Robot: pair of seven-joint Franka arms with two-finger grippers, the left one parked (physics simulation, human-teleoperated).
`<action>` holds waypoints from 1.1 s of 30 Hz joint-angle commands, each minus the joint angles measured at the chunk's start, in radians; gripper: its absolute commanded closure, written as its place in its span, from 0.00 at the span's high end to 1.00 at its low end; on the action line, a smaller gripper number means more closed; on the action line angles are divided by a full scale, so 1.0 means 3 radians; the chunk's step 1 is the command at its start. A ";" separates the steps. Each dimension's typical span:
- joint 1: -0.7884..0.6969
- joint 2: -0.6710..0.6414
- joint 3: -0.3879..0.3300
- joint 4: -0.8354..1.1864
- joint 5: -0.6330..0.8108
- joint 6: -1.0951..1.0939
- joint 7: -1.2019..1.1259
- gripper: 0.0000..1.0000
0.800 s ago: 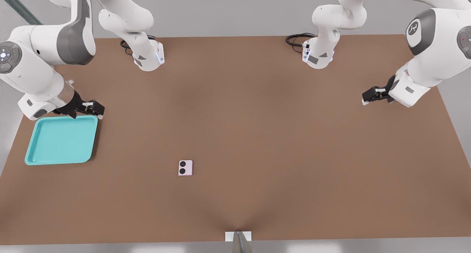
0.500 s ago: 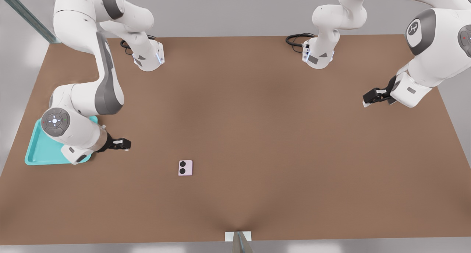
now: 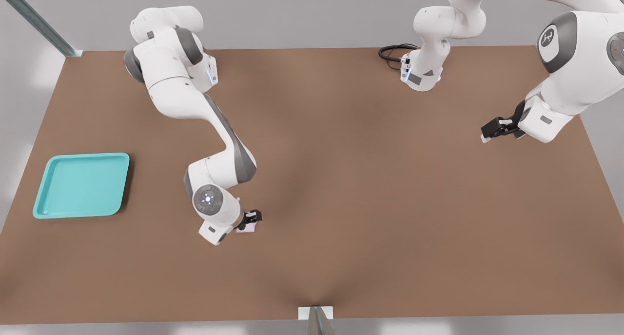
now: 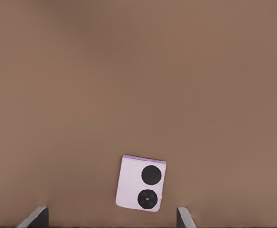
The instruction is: Keep left arm still and place phone on the tray with right arm
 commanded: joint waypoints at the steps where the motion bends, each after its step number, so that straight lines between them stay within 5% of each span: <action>1: 0.0017 0.0003 0.0021 -0.0072 0.0070 0.0148 0.0812 1.00; 30: -0.0121 0.0391 0.0006 -0.0670 0.0004 0.0982 0.1420 1.00; 33: -0.0116 0.0391 0.0006 -0.0670 0.0004 0.0982 0.1415 0.87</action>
